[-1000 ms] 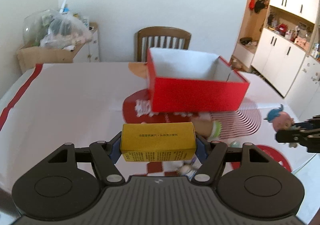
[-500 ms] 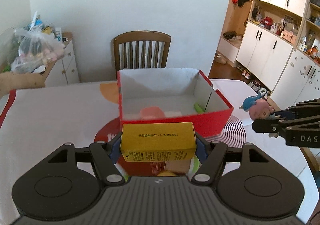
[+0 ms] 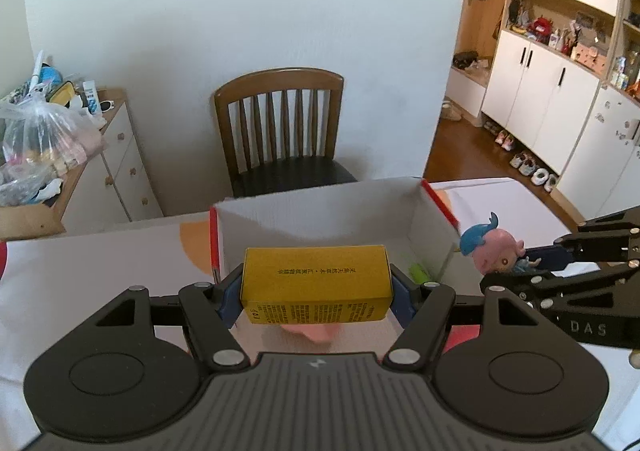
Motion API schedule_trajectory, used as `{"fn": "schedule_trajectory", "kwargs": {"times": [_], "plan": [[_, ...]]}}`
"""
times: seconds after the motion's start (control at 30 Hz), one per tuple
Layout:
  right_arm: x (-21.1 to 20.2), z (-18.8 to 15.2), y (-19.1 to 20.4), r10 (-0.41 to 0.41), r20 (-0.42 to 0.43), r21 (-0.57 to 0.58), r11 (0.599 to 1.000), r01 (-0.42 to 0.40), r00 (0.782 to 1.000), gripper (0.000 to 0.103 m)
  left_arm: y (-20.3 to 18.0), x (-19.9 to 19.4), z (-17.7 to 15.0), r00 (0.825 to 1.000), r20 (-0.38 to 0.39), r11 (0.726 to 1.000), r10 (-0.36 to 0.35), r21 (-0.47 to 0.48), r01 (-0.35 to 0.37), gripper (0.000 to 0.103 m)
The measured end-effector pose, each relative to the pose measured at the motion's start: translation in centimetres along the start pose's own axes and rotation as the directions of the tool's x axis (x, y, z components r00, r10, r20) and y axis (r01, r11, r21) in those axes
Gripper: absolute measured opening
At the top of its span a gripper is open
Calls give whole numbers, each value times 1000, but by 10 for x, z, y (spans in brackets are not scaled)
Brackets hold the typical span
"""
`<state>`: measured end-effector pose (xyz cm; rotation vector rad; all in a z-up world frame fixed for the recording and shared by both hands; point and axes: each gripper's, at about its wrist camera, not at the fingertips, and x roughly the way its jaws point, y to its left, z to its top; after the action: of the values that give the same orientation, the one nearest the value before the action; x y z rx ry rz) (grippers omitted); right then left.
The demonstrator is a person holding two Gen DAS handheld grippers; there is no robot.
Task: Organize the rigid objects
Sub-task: 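Carry the yellow box and doll figurine into the red box with both tools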
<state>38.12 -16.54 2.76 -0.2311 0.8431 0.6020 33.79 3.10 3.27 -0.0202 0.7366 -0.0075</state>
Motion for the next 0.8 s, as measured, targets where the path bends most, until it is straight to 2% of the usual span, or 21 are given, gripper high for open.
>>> {"fn": "schedule_trajectory", "kwargs": {"times": [0.17, 0.37, 0.57, 0.8], "plan": [[33, 8, -5, 1, -31, -19, 1000, -2, 1000, 26, 3, 43, 11, 999, -39, 999, 38, 17, -37, 70], [75, 15, -9, 11, -93, -17, 1000, -13, 996, 26, 9, 93, 22, 993, -111, 999, 34, -11, -36, 70], [115, 11, -6, 15, -168, -25, 999, -19, 986, 26, 3, 136, 20, 982, -187, 1000, 28, 9, -27, 70], [142, 4, -2, 28, -234, -30, 999, -36, 972, 26, -6, 179, 15, 960, -278, 999, 32, 45, -20, 70]]}}
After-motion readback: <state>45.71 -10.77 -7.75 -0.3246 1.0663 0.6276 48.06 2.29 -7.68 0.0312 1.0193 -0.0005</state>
